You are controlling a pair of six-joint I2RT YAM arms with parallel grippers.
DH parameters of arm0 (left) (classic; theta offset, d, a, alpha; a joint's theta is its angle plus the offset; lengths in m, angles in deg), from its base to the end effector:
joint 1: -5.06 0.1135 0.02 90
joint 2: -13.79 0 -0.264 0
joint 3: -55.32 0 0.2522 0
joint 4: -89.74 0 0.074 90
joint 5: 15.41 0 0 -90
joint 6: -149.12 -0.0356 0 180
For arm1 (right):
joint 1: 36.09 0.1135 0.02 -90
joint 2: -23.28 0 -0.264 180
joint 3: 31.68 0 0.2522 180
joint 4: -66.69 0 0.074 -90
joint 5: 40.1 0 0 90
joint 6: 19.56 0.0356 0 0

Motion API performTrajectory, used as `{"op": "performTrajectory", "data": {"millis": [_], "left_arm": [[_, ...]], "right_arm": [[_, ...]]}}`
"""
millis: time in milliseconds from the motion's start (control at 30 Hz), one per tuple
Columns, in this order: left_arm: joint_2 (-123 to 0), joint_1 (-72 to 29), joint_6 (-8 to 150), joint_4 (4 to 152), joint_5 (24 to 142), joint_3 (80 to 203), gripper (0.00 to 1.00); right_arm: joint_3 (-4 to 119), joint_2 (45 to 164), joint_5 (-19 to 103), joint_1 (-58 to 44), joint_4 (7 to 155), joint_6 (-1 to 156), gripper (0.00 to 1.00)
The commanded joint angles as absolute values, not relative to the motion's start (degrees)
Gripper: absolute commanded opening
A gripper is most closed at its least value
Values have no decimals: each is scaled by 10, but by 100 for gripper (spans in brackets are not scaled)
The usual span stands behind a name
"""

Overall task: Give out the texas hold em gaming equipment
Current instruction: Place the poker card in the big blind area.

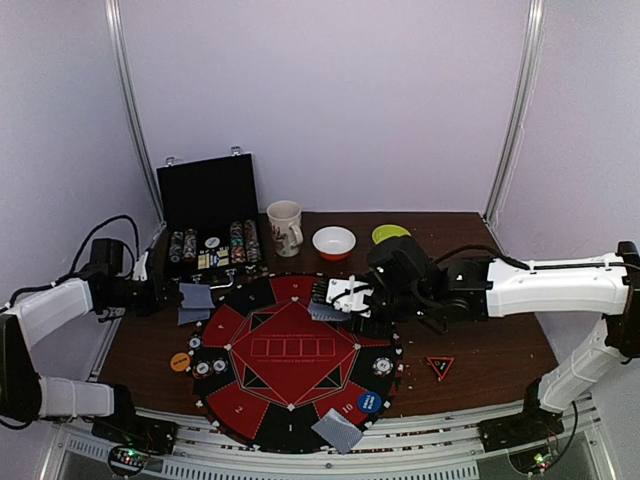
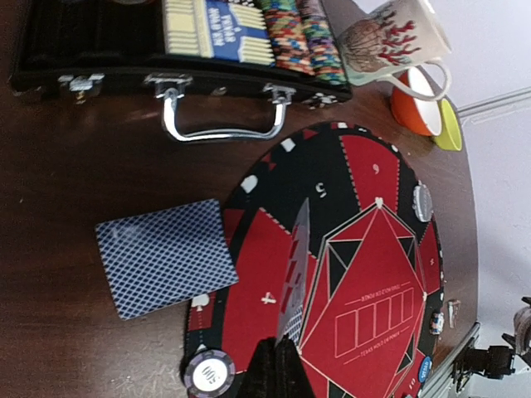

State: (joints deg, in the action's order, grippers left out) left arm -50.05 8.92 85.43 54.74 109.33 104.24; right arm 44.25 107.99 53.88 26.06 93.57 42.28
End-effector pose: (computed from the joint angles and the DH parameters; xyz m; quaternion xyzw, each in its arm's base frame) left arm 0.2147 -0.0058 0.2065 -0.1346 0.8923 -0.3388 0.2662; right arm 0.1582 0.2941 0.2740 -0.6192 0.6382 0.1038 0.4455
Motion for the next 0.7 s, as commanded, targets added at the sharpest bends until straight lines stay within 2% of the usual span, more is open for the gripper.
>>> {"op": "performTrajectory", "data": {"millis": [0, 300, 667], "left_arm": [[-539, 135, 812, 538, 1104, 1037, 0], [-660, 147, 737, 531, 1127, 1115, 0], [-737, 152, 713, 488, 1078, 1164, 0]], "right_arm": [[436, 1058, 526, 254, 917, 409, 55], [429, 1050, 531, 248, 915, 407, 55], [429, 1043, 537, 244, 923, 405, 55]]}}
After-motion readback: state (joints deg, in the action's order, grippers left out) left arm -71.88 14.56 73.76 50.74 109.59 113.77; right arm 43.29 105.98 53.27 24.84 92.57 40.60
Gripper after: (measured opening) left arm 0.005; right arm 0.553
